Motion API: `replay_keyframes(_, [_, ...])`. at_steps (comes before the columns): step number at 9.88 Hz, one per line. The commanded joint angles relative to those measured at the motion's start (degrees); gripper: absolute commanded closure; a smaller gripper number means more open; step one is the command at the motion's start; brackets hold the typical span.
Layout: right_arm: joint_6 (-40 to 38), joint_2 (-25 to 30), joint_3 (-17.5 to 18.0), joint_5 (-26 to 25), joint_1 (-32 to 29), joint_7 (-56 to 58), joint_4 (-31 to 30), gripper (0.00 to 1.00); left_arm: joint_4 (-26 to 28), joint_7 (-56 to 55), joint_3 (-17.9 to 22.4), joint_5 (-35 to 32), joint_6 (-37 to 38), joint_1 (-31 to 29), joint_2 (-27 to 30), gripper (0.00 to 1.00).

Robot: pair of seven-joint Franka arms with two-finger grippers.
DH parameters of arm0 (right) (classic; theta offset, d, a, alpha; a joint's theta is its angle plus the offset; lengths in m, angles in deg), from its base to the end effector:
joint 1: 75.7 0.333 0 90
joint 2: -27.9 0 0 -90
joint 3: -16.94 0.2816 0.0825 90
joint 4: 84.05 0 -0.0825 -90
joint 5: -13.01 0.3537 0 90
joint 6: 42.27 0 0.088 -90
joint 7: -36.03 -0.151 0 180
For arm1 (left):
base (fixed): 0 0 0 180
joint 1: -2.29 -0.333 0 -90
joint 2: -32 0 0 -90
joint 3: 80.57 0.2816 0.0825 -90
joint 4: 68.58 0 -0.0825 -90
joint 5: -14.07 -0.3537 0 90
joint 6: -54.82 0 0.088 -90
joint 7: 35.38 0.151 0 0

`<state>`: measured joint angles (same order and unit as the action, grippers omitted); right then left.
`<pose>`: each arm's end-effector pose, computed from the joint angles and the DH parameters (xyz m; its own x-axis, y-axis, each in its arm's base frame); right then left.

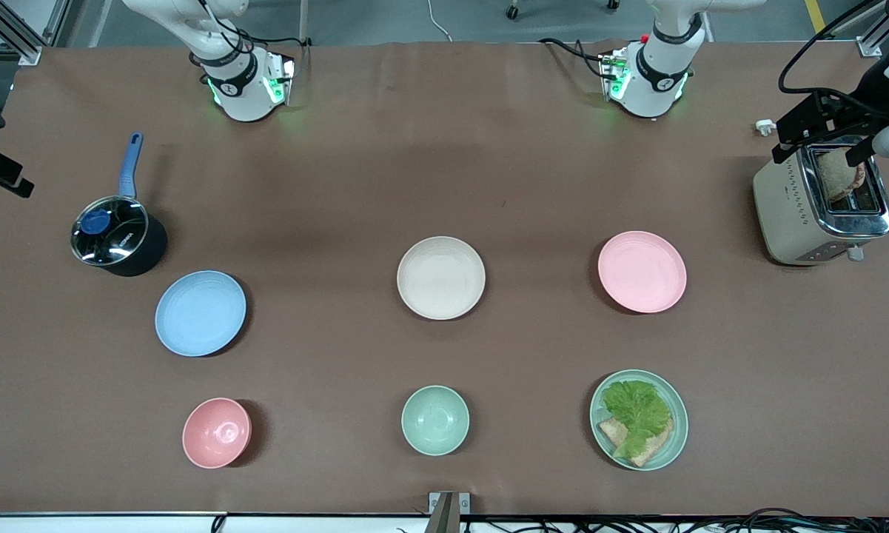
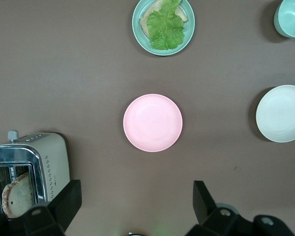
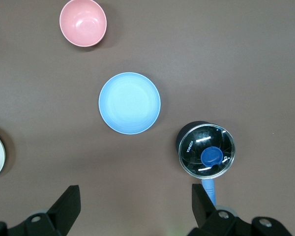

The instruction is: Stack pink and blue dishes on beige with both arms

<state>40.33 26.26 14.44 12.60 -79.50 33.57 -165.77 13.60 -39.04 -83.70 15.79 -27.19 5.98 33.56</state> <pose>0.5151 -0.0577 0.5828 0.9881 -0.1532 -0.0129 -0.1531 -0.9882 0.0089 0.4978 -0.0648 0.6070 0.9980 -0.0593 0.0224 -0.0600 -0.9978 0.0296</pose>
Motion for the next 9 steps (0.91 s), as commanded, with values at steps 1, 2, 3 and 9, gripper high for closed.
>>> replay_keyframes(1, [0.0, 1.3, 0.7, 0.1, -1.0, 0.6, -1.3, 0.00, 3.1, 0.1, -0.2, -0.7, -1.0, 0.1, 1.1, 0.00])
replay_keyframes(2, [0.0, 1.3, 0.7, 0.1, -1.0, 0.5, -1.3, 0.00, 2.9, 0.6, -0.2, -0.7, -0.8, 0.0, 1.0, 0.00])
replay_keyframes(3, [0.0, 1.3, 0.7, 0.1, -1.0, 0.5, -1.3, 0.00, 2.7, 0.5, -0.1, -0.6, -0.8, 0.0, 0.5, 0.00])
replay_keyframes(9, [1.8, -5.1, -2.8, 1.9, -0.9, 4.2, -1.7, 0.00, 6.6, 4.1, 6.3, 1.8, -4.4, -0.6, -4.3, 0.00])
